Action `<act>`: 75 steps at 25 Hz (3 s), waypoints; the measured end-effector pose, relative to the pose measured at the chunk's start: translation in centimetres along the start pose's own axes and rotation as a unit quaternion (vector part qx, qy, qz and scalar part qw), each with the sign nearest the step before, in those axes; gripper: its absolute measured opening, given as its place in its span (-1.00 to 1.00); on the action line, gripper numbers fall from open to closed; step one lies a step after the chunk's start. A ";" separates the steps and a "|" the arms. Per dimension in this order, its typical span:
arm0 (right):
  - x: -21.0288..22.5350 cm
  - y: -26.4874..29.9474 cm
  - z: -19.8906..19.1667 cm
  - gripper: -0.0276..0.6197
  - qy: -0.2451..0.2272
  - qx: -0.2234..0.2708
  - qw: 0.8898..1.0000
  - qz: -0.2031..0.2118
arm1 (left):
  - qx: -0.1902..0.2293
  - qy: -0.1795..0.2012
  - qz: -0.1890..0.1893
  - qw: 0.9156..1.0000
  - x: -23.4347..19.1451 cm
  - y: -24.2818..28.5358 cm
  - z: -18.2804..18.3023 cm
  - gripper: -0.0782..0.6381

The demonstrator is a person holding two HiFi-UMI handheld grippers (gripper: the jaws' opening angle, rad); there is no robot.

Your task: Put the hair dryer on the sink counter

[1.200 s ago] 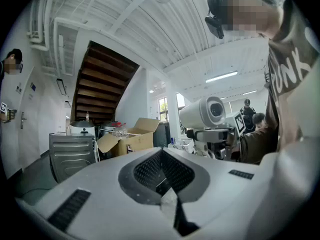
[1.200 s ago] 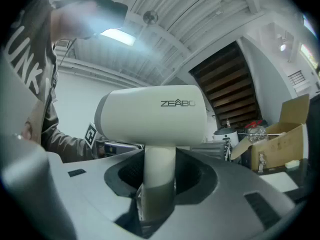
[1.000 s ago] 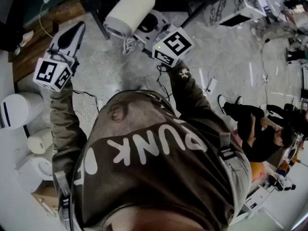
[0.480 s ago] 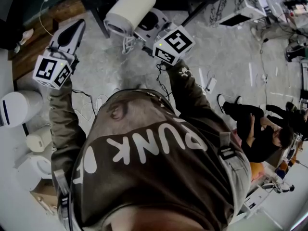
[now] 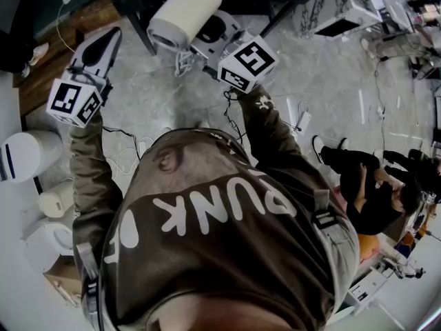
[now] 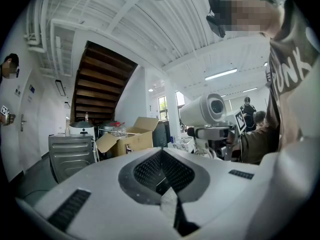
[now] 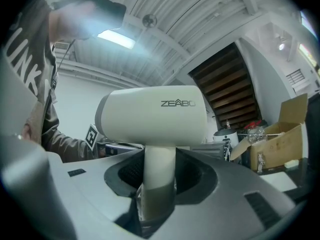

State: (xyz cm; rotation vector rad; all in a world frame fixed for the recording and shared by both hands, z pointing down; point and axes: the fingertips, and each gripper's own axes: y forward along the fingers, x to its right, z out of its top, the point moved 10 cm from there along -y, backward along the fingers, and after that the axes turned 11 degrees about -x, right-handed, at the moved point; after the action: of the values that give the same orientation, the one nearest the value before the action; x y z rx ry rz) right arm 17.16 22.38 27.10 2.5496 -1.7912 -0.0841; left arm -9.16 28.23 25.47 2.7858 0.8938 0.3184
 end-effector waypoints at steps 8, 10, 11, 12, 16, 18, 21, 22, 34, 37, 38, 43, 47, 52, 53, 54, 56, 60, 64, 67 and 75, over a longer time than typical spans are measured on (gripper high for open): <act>2.2 -3.2 -0.5 -0.44 0.002 0.008 1.000 0.024 | -0.007 0.002 0.025 1.000 3.0 2.1 0.7 -0.80; 2.8 -3.6 -0.7 -0.44 0.001 0.009 1.000 0.029 | -0.007 -0.001 0.031 0.999 3.3 2.5 0.7 -0.80; 3.1 -3.7 -0.8 -0.44 0.001 0.010 0.999 0.031 | -0.008 -0.004 0.034 0.999 3.4 2.6 0.6 -0.80; 3.3 -3.8 -0.9 -0.44 0.002 0.011 0.999 0.031 | -0.010 -0.006 0.035 0.999 3.4 2.8 0.6 -0.80; 4.5 -3.6 -1.6 -0.44 0.009 0.014 0.999 0.032 | -0.010 -0.012 0.036 0.999 2.8 3.9 0.4 -0.80; 5.2 -3.2 -1.8 -0.44 0.011 0.012 0.999 0.033 | -0.012 -0.012 0.034 0.999 2.3 4.7 0.3 -0.80; 6.5 -2.1 -2.4 -0.44 0.014 0.009 0.999 0.030 | -0.017 -0.014 0.028 0.999 1.0 6.1 -0.1 -0.80; 7.0 -1.5 -2.6 -0.44 0.015 0.008 0.999 0.028 | -0.018 -0.016 0.026 0.999 0.3 6.6 -0.3 -0.80; 14.6 7.8 -3.5 -0.44 0.029 -0.013 0.999 0.006 | -0.008 -0.026 0.002 1.000 -11.7 13.3 -2.2 -0.80; 16.5 10.6 -3.6 -0.44 0.033 -0.020 0.999 0.004 | -0.007 -0.028 0.000 1.000 -15.1 14.7 -3.0 -0.80; 17.1 11.4 -3.7 -0.44 0.035 -0.023 0.999 0.002 | -0.008 -0.029 -0.001 1.000 -16.0 15.2 -3.3 -0.80; 19.5 14.4 -4.1 -0.44 0.053 -0.039 0.998 -0.004 | -0.017 -0.034 -0.007 0.999 -19.4 17.2 -4.3 -0.80; 21.5 17.1 -4.4 -0.44 0.065 -0.052 0.996 -0.008 | -0.020 -0.030 -0.010 0.999 -22.6 18.7 -5.0 -0.80; 23.6 20.2 -4.8 -0.44 0.079 -0.065 0.995 -0.016 | -0.023 -0.043 -0.019 0.999 -26.1 20.4 -5.8 -0.80; 24.1 20.9 -4.9 -0.44 0.080 -0.068 0.994 -0.018 | -0.024 -0.047 -0.021 0.998 -26.8 20.8 -5.9 -0.80; 24.5 21.5 -5.0 -0.44 0.082 -0.071 0.994 -0.019 | -0.026 -0.051 -0.023 0.998 -27.5 21.2 -6.1 -0.80; 25.4 22.9 -5.2 -0.44 0.085 -0.074 0.993 -0.022 | -0.027 -0.055 -0.026 0.998 -29.1 22.0 -6.5 -0.80; 27.3 25.4 -5.5 -0.44 0.093 -0.085 0.992 -0.029 | -0.023 -0.059 -0.034 0.997 -32.3 23.7 -7.4 -0.80; 29.1 27.7 -6.0 -0.44 0.105 -0.095 0.989 -0.039 | -0.026 -0.063 -0.044 0.997 -35.1 25.6 -8.2 -0.80; 30.4 29.5 -6.3 -0.44 0.113 -0.106 0.987 -0.045 | -0.027 -0.059 -0.049 0.997 -36.9 26.8 -8.8 -0.80; 33.8 33.7 -7.6 -0.44 0.163 -0.172 0.968 -0.081 | -0.034 -0.072 -0.065 0.995 -40.2 29.6 -9.8 -0.80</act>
State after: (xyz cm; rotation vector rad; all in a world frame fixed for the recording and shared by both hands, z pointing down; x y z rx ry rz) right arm -2.62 -20.88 35.43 2.2961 -1.3188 0.0192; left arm -27.44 -17.90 36.59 2.6346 1.0029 0.1227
